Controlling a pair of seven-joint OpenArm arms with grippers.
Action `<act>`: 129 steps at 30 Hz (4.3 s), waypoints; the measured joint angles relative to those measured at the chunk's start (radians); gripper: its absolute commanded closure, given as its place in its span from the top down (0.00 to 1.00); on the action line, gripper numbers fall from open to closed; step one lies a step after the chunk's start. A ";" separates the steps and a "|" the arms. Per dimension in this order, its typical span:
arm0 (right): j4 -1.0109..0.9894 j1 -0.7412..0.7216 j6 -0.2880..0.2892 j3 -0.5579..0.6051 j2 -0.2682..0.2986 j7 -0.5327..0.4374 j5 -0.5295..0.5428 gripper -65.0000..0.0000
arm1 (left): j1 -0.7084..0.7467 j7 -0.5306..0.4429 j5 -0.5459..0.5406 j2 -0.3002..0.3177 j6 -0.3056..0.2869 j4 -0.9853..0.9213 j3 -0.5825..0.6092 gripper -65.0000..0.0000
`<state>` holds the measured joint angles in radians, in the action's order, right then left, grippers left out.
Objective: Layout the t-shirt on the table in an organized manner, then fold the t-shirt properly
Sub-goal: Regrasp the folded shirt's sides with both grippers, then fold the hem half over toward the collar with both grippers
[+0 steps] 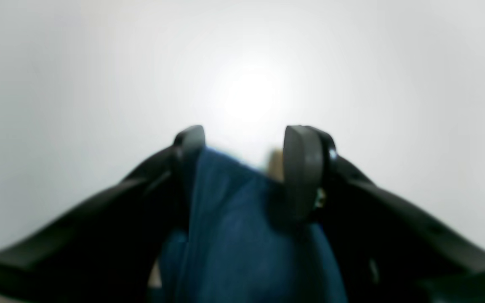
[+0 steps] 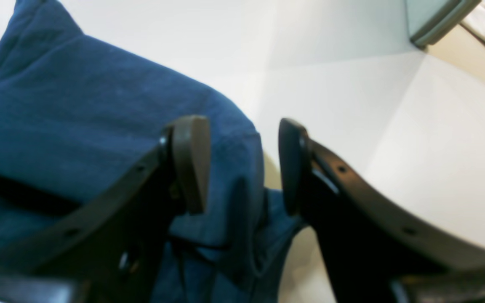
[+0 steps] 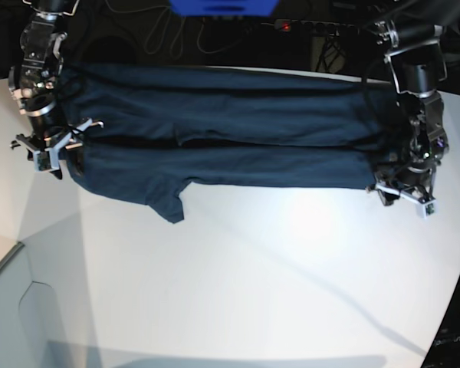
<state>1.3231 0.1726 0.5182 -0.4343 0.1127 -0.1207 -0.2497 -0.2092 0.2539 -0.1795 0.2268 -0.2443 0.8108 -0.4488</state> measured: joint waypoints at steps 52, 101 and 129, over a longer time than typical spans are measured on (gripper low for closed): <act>-0.364 -0.307 0.079 0.003 0.003 0.077 -0.186 0.51 | 0.067 0.033 -0.007 0.008 0.001 0.093 -0.002 0.00; -0.039 -0.291 0.090 -0.062 -0.072 0.090 -0.148 0.00 | -0.014 0.033 -0.005 -0.019 0.004 0.305 -0.005 0.00; 0.187 0.122 0.091 -0.056 -0.083 0.083 0.023 0.00 | 0.349 0.033 -0.010 -0.101 -0.006 0.571 -0.132 0.00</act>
<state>1.5101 0.2947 0.6090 -0.4900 0.0299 -0.0380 -0.2272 0.1398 0.2871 -0.1898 0.1261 -0.2508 1.3819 -0.5808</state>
